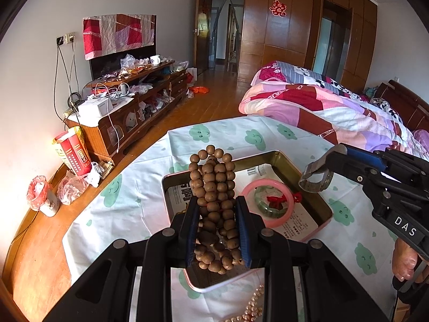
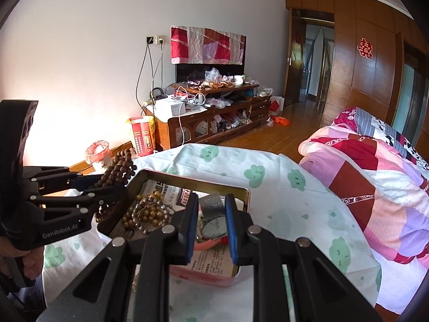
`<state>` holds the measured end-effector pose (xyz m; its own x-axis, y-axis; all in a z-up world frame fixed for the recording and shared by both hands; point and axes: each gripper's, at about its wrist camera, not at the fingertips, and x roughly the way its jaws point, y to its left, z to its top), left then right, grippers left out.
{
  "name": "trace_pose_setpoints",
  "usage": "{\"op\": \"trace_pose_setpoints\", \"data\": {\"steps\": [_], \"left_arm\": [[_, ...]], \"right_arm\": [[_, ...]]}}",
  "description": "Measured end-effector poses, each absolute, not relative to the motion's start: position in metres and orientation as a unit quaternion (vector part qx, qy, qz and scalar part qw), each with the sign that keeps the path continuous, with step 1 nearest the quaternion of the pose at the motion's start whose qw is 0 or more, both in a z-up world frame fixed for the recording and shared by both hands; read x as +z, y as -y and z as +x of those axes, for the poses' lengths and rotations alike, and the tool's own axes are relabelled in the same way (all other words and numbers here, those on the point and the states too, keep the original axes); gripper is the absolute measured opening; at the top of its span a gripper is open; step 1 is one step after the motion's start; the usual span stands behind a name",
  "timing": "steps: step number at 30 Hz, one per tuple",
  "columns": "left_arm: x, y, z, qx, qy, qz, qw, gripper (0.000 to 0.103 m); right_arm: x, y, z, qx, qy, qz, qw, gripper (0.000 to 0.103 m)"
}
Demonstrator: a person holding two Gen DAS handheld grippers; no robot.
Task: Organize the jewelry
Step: 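Carry the wooden beads and silver watch into the pink tin and open both tools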
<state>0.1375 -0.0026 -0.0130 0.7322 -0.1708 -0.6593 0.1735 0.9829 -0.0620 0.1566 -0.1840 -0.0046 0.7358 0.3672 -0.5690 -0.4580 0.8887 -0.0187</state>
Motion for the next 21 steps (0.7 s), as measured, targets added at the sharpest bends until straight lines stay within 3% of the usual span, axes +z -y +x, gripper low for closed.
{"op": "trace_pose_setpoints", "data": {"steps": [21], "left_arm": [[-0.031,0.004,0.159,-0.084,-0.374,0.013,0.924,0.028]], "right_arm": [[-0.031,0.165,0.181,0.209,-0.316,-0.086,0.922,0.023]]}}
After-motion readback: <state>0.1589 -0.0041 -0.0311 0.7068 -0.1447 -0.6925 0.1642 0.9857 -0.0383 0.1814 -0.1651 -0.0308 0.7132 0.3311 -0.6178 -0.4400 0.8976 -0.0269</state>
